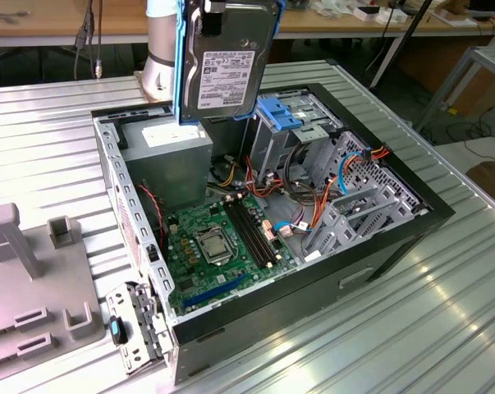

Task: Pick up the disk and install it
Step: 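Pick up the disk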

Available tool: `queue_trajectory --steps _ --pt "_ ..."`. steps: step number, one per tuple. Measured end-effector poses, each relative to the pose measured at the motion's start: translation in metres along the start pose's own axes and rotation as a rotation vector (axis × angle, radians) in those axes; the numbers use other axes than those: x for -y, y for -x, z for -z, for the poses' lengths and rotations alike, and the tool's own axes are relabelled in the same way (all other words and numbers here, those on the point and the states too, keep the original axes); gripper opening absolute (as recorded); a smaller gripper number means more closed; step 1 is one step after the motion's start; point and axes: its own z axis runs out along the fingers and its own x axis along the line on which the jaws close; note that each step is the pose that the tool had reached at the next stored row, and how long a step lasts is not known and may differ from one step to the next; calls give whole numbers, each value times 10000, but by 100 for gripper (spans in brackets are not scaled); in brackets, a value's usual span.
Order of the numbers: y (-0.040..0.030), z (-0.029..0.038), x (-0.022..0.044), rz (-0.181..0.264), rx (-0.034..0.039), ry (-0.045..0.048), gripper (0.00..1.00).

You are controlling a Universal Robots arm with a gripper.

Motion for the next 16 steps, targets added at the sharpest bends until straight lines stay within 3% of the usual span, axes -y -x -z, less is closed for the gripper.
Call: queue_trajectory --steps 2,6,8,9,13,16 --pt "-24 -11 20 -3 0 0 37" --pt "-148 -40 43 -5 5 0 37" --pt "-233 -67 58 -11 156 9 37" --pt "-256 -70 68 -12 188 12 37" --pt "-312 -82 103 -13 213 12 37" --pt "-315 -91 134 3 213 12 37"
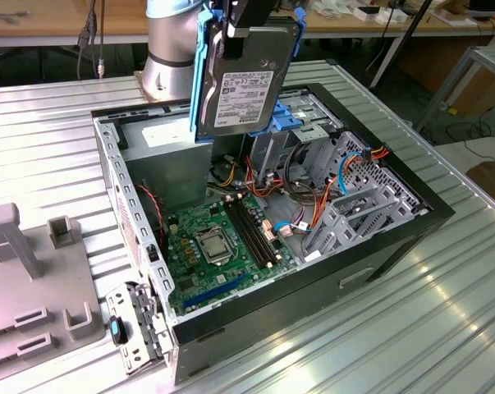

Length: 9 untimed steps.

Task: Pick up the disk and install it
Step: 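Pick up the disk, then insert the disk into the insertion slot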

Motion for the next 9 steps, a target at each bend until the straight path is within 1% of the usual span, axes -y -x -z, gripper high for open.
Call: queue_trajectory --steps 9 --pt "0 0 1 14 -1 1 37"
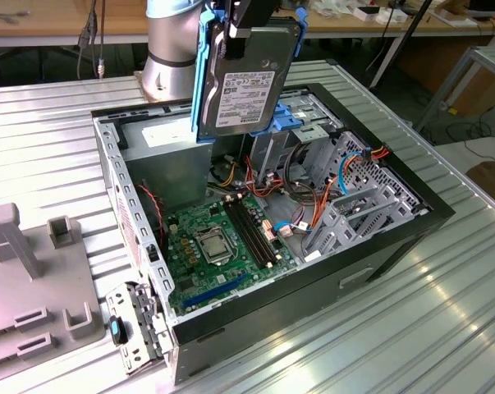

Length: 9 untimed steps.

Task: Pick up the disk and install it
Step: 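Insert the disk into the insertion slot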

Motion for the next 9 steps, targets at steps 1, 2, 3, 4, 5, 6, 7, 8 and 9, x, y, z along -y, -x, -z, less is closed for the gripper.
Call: queue_trajectory --steps 1,2,3,4,5,6,7,8,9 --pt "0 0 0 0 0 0 37" --pt "0 0 0 0 0 0 37" --pt "0 0 0 0 0 0 37" --pt "0 0 0 1 0 0 37" --pt "0 0 0 1 0 0 37" --pt "0 0 0 0 0 0 37" --pt "0 0 5 2 1 0 37" --pt "2 -1 29 2 0 1 37" --pt "3 -2 45 1 0 1 37"
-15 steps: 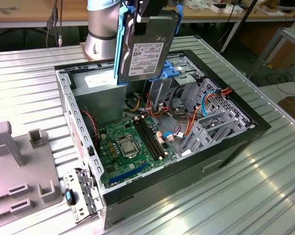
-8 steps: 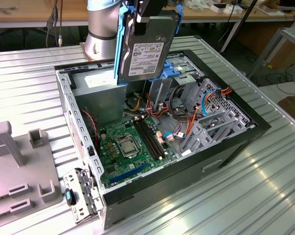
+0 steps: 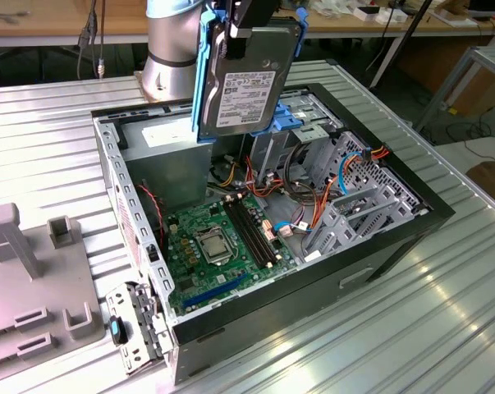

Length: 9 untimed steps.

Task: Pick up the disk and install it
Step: 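Insert the disk into the insertion slot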

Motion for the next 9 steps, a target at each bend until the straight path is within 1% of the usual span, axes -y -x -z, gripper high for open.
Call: queue_trajectory --steps 2,5,6,7,8,9 --pt "3 -4 61 9 1 0 37" --pt "3 -5 91 60 3 0 37" --pt "-19 -5 93 65 6 1 37" --pt "-74 -4 97 64 14 2 37" --pt "-105 -6 98 64 19 0 37" --pt "-159 -5 102 64 17 3 37"
